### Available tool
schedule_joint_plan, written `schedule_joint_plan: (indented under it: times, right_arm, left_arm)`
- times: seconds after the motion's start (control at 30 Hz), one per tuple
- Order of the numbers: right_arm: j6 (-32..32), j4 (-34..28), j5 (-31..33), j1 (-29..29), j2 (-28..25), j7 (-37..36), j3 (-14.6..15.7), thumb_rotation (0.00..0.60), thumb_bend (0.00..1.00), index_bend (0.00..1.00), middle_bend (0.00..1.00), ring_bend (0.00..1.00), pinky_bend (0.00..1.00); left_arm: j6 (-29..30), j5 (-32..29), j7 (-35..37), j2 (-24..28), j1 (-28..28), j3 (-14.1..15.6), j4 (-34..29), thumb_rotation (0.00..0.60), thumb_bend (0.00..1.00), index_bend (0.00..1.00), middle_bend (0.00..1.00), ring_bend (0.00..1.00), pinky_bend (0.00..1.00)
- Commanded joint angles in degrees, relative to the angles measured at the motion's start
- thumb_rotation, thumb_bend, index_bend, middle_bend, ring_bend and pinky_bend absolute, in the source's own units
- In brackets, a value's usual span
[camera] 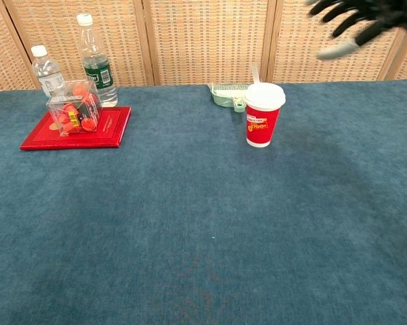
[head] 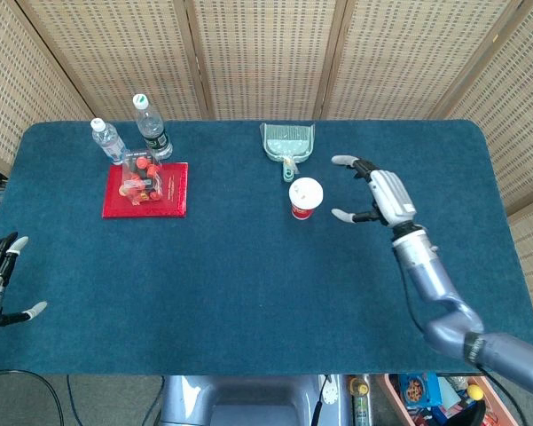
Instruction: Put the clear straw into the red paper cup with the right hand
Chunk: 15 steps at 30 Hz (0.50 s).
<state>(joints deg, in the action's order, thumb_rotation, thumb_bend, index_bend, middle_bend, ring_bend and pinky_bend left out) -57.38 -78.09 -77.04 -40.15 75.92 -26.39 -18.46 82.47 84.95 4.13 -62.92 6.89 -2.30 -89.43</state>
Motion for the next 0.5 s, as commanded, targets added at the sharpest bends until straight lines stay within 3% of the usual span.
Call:
schedule_joint_plan:
  times: [0.03, 0.23, 0.27, 0.5]
  right_arm:
    - [-3.55, -6.05, -6.45, 7.39, -9.54, 10.34, 7.97, 0.600, 0.00, 0.00, 0.00, 0.00, 0.00]
    - [-12.18, -9.20, -7.48, 14.87, -11.59, 19.83, 12.14, 0.600, 0.00, 0.00, 0.00, 0.00, 0.00]
    - [-15.91, -9.87, -7.78, 17.90, -11.48, 22.14, 13.52, 0.600, 0.00, 0.00, 0.00, 0.00, 0.00]
    - [-28.40, -7.57, -11.69, 25.55, -6.99, 27.97, 16.20, 0.600, 0.00, 0.00, 0.00, 0.00, 0.00]
  left_arm:
    - [0.37, 0.23, -1.24, 0.07, -0.38, 0.39, -0.81, 0.600, 0.00, 0.00, 0.00, 0.00, 0.00]
    - [1.55, 0.80, -2.17, -0.02, -0.86, 0.48, -1.01, 0.600, 0.00, 0.00, 0.00, 0.00, 0.00]
    - [1.95, 1.20, -2.23, -0.08, -1.03, 0.63, -0.89, 0.600, 0.00, 0.00, 0.00, 0.00, 0.00]
    - [2.96, 3.29, -1.50, -0.75, -1.36, 1.42, 0.18, 0.600, 0.00, 0.00, 0.00, 0.00, 0.00]
